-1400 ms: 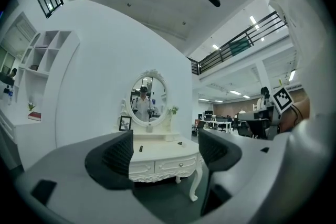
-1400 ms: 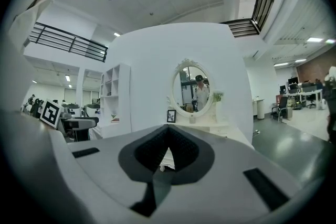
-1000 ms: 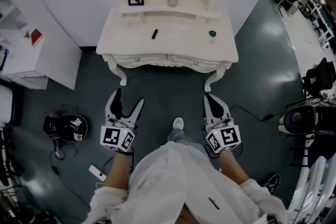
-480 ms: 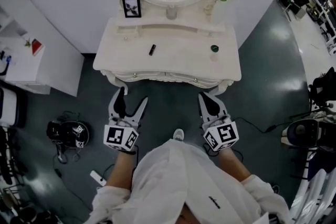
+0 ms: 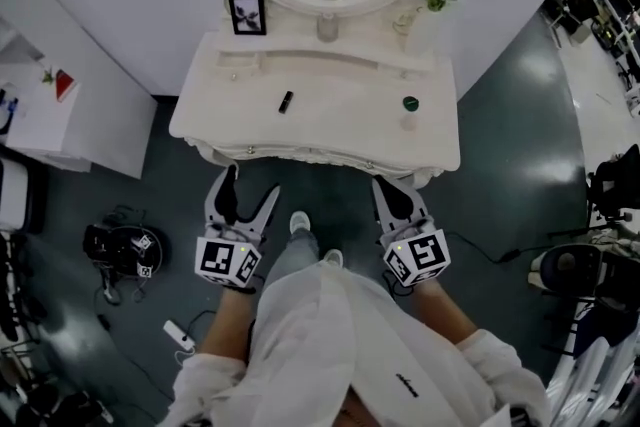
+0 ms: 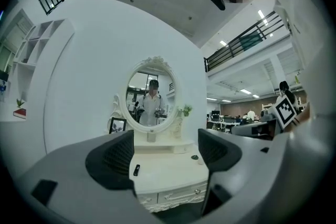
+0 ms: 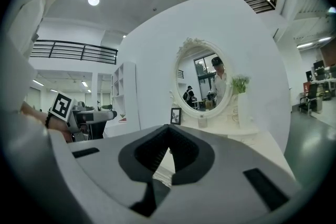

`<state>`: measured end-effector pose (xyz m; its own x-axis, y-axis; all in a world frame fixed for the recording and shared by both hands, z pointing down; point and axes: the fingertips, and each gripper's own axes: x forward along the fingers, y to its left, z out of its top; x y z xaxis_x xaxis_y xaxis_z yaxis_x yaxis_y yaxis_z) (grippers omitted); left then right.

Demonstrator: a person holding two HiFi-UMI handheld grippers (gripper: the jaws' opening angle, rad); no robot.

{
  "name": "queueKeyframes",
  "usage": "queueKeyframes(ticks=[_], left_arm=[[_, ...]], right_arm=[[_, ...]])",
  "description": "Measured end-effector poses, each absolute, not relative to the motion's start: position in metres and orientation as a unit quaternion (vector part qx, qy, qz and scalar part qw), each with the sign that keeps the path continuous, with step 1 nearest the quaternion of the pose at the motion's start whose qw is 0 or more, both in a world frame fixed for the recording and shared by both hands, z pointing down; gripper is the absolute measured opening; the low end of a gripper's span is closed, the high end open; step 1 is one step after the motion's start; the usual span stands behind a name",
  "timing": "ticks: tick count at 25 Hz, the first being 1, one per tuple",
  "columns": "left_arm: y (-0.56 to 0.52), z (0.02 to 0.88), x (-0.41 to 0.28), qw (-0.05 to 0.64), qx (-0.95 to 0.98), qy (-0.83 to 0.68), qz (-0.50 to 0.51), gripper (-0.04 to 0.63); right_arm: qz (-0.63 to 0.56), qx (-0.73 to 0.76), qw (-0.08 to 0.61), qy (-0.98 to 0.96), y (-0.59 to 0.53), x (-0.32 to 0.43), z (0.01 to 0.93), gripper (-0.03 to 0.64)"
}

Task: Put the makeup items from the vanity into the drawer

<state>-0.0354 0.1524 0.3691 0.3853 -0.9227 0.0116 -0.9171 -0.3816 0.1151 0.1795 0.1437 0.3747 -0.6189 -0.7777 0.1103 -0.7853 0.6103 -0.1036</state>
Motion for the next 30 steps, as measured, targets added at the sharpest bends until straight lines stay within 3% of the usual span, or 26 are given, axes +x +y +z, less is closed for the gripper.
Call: queueKeyframes(ticks=[13, 30], left_arm=[[0.018, 0.4, -0.054, 0.057, 0.844, -0.533, 0.003, 0.37], [-0.128, 0.493, -0.063, 0.136, 0.863, -0.474, 0.11, 0.368]], right_arm=[[0.075, 0.438, 0.047, -0.895, 0.036, 0.137, 0.394, 0.018], [0.095, 0.452, 0.098, -0.881, -0.11, 0.048, 0.441, 0.018]])
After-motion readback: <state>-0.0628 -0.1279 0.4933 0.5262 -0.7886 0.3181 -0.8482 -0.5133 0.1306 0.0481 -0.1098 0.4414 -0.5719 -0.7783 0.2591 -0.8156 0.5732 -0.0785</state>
